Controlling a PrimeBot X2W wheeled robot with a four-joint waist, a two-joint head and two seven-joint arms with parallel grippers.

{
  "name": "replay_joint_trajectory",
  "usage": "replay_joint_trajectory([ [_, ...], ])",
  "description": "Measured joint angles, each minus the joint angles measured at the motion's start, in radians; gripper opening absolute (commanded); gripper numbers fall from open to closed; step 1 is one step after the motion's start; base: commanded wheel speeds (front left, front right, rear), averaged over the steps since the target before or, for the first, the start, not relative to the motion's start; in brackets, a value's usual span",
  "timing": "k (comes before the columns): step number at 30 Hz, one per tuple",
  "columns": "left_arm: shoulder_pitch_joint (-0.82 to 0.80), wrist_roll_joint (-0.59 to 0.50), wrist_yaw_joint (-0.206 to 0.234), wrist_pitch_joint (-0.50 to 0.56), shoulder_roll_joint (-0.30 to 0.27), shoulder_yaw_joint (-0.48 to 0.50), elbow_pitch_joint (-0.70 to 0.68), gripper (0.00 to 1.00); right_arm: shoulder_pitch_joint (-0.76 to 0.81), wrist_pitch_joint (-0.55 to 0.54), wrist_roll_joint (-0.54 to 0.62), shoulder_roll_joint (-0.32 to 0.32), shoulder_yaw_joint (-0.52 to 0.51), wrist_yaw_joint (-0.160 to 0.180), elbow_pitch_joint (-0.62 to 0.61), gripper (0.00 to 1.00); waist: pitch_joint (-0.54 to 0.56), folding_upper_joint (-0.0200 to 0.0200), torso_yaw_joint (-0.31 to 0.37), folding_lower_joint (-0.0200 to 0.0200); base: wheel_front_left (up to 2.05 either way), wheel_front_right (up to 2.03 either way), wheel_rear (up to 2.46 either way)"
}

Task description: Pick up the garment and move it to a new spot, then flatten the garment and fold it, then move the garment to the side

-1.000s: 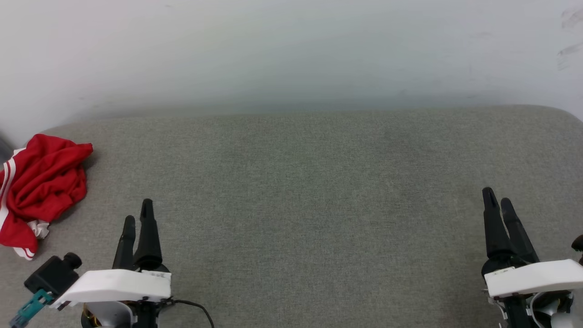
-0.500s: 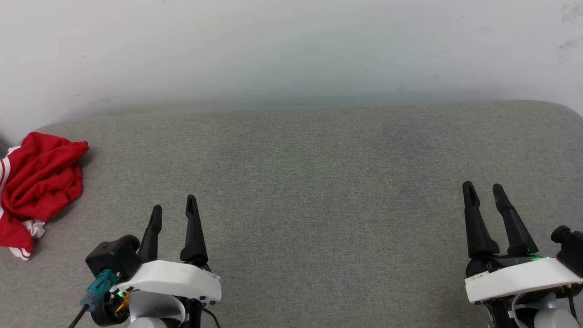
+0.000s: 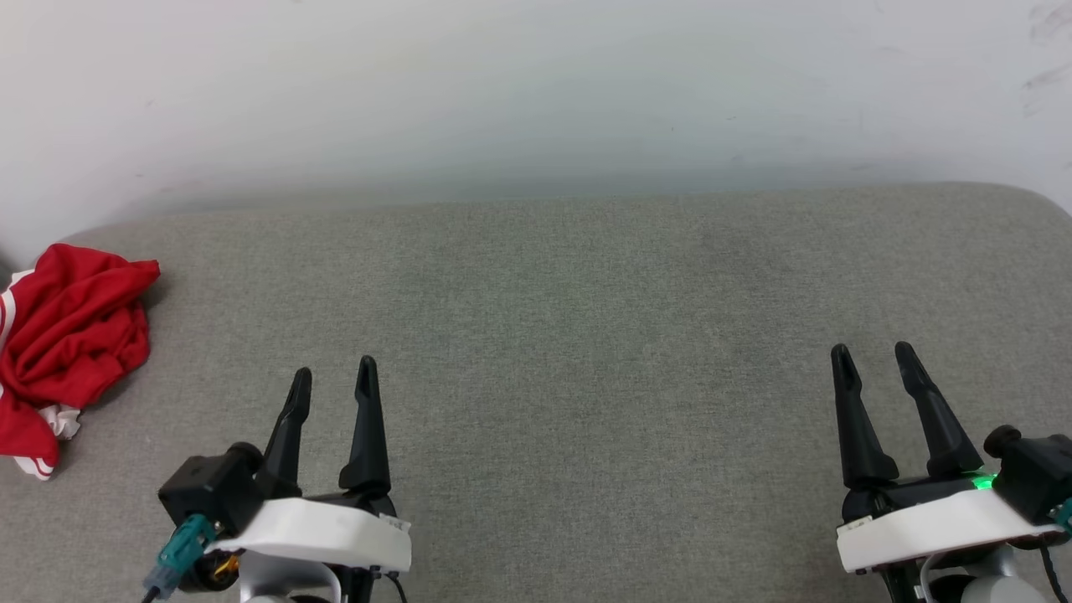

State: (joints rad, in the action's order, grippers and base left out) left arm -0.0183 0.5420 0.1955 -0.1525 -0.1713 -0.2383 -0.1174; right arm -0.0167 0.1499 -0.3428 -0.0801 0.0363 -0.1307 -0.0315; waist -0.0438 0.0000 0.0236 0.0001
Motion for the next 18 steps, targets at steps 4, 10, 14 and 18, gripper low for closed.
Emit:
replay_joint_trajectory([
  [4, 0.023, -0.065, -0.029, -0.009, 0.019, 0.025, 0.014, 1.00, 0.007, 0.010, 0.045, -0.001, 0.002, 0.000, -0.002, 1.00, 0.003, 0.0000, 0.000, 0.0000, 0.00, 0.00, 0.00],
  [10, 0.035, -0.177, -0.035, -0.023, 0.017, 0.011, 0.035, 1.00, 0.020, 0.026, 0.112, -0.001, 0.005, 0.000, 0.002, 1.00, 0.005, 0.0000, 0.000, 0.0000, 0.00, 0.00, 0.00],
  [14, 0.036, -0.233, -0.023, -0.033, -0.001, -0.025, 0.045, 1.00, 0.022, 0.035, 0.151, 0.002, 0.005, 0.000, 0.007, 1.00, 0.005, 0.0000, 0.001, 0.0000, 0.00, 0.00, 0.00],
  [18, 0.037, -0.259, -0.005, -0.041, -0.008, -0.052, 0.044, 1.00, 0.027, 0.044, 0.169, 0.011, 0.001, 0.000, 0.009, 1.00, 0.002, 0.0000, 0.003, 0.0000, 0.00, 0.00, 0.00],
])
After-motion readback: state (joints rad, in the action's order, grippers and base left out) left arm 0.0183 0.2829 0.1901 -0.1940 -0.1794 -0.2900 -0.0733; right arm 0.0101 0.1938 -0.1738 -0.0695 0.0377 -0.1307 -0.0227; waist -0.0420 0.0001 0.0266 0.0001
